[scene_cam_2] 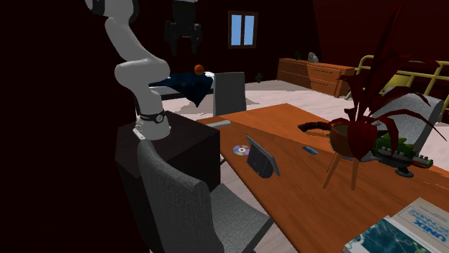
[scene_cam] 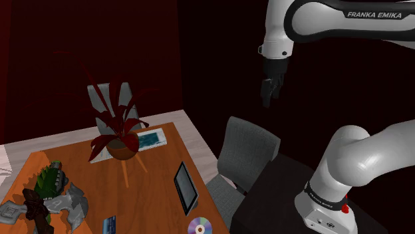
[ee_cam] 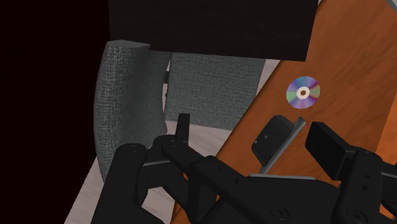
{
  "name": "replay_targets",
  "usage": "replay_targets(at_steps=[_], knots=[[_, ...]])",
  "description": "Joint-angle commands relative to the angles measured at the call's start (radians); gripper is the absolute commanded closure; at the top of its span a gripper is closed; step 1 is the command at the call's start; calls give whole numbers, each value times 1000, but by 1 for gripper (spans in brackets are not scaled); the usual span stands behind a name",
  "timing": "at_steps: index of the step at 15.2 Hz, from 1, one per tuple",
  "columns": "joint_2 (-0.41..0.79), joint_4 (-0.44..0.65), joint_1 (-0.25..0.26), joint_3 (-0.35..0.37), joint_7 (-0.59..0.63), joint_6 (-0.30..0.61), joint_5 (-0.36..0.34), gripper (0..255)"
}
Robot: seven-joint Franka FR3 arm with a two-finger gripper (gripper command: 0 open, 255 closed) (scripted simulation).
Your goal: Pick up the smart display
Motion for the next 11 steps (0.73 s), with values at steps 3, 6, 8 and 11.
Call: replay_targets(at_steps=[3, 6, 8, 11], knots=[[14, -52, 1, 6, 22, 76, 24, 0], [47, -120, 3, 18, 51, 194, 61, 0], [78, -159, 6, 26, 68, 275, 86, 0], [138, -206, 11, 40, 91, 401, 125, 0]])
